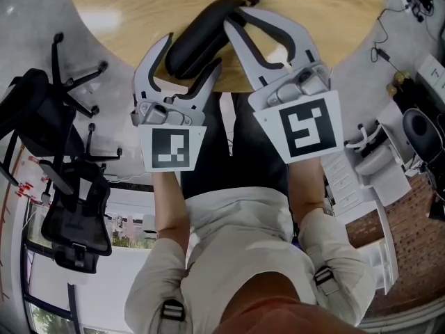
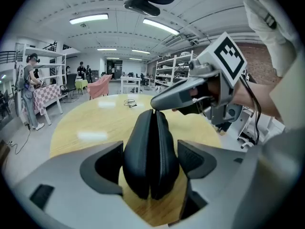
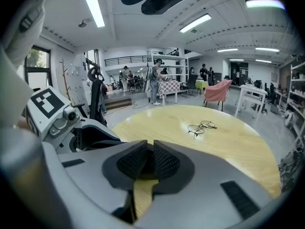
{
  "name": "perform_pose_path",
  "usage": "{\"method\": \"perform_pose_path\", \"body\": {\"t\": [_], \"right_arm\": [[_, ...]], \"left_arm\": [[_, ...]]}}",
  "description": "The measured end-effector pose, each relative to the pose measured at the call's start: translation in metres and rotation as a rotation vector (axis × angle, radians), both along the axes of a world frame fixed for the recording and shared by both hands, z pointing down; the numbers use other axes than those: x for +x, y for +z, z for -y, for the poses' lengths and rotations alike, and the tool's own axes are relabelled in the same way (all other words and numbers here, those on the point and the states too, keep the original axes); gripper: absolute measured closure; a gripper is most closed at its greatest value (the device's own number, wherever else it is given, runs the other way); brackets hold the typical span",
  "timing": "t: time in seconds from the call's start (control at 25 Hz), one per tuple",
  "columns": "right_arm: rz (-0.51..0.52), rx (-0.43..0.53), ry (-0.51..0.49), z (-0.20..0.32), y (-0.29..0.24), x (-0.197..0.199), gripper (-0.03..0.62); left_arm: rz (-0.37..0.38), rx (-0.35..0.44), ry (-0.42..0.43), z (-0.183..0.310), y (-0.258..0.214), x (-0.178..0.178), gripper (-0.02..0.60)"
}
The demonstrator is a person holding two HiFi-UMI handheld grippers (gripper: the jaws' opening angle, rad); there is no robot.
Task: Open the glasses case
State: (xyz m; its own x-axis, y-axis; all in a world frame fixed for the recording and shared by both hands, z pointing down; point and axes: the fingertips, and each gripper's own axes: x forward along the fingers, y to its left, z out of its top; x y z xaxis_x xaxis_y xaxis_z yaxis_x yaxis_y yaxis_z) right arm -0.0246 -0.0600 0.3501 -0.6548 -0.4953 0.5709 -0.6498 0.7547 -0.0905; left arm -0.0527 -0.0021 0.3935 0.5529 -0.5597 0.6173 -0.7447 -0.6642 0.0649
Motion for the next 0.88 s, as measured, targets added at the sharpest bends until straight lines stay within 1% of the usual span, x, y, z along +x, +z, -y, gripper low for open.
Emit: {"method": "perform_pose_path", "body": {"t": [0.12, 0.24, 0.36, 0.52, 0.68, 0.88], "right_arm": [[0.021, -0.012, 0.005, -0.001, 0.001, -0.001, 0.553], [-0.014, -0.01, -0.038, -0.004, 0.003, -0.001, 0.557], [-0.043, -0.012, -0.07, -0.007, 0.005, 0.0, 0.56], [-0.049, -0.015, -0.075, -0.007, 0.006, 0.001, 0.563], [-0.056, -0.024, -0.081, -0.011, 0.008, 0.002, 0.563], [-0.053, -0.025, -0.073, -0.012, 0.006, 0.003, 0.563]], "left_arm": [[-0.005, 0.015, 0.009, 0.001, -0.014, -0.004, 0.225], [-0.003, 0.016, 0.0, 0.0, -0.028, -0.011, 0.225], [-0.007, 0.032, -0.031, 0.005, -0.043, -0.019, 0.225], [0.025, 0.07, -0.048, 0.018, -0.048, -0.028, 0.225], [0.09, 0.087, -0.012, 0.024, -0.041, -0.03, 0.227], [0.09, 0.079, 0.026, 0.024, -0.041, -0.025, 0.227]]}}
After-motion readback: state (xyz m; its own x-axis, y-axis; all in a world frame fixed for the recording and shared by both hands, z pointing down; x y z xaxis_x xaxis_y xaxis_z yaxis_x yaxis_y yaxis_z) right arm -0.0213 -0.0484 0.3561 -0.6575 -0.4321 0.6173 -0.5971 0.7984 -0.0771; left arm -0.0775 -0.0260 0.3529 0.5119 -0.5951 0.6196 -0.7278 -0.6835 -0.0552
